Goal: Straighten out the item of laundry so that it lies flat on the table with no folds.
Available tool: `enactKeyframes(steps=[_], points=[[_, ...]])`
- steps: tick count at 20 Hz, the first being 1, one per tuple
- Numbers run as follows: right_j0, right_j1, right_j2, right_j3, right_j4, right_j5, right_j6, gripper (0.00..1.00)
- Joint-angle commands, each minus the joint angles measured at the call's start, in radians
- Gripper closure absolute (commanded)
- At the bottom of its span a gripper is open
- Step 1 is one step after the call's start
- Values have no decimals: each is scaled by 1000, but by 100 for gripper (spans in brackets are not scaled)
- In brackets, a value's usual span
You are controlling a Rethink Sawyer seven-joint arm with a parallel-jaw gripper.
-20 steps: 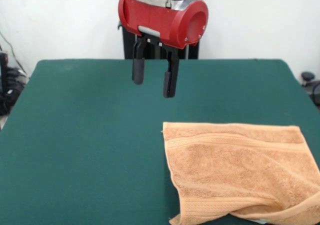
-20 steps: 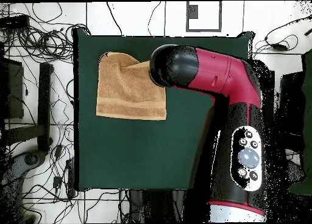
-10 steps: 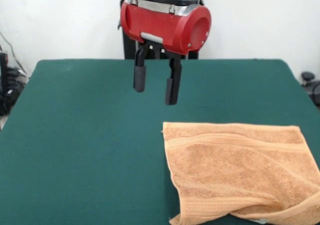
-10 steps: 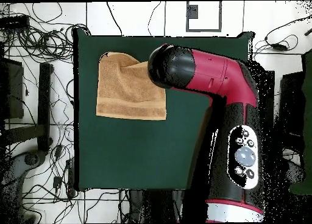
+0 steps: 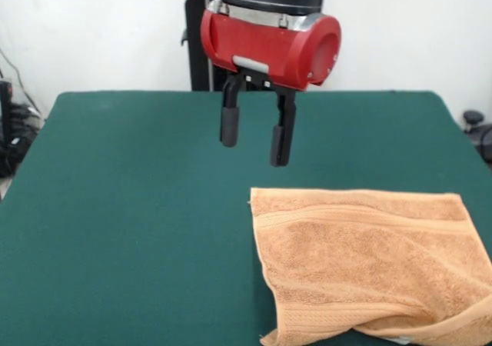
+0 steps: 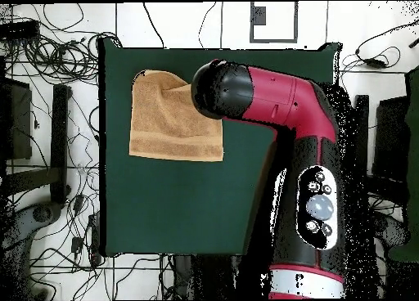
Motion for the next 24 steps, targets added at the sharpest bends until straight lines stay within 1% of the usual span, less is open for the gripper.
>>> enactKeyframes(steps=[1, 5, 15, 20, 24], points=[[40, 114, 97, 161, 10, -66, 86, 0], [36, 132, 101, 157, 7, -77, 71, 0], [33, 128, 103, 195, 9, -119, 69, 0], [31, 114, 106, 227, 18, -102, 66, 0], [31, 123, 103, 218, 24, -75, 67, 0]])
